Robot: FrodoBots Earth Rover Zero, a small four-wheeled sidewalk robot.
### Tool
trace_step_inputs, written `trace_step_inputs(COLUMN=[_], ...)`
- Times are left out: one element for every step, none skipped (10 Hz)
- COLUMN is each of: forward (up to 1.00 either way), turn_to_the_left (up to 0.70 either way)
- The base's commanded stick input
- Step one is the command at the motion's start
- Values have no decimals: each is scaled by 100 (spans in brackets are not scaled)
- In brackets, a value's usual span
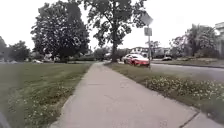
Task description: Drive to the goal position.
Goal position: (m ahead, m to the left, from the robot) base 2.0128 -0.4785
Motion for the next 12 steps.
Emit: trace_step_inputs(forward=[0,0,0,0,21,56,70,70,70,70,70,70], turn_to_the_left=[0,0,0,0,0,0,0,18,35,35,29,0])
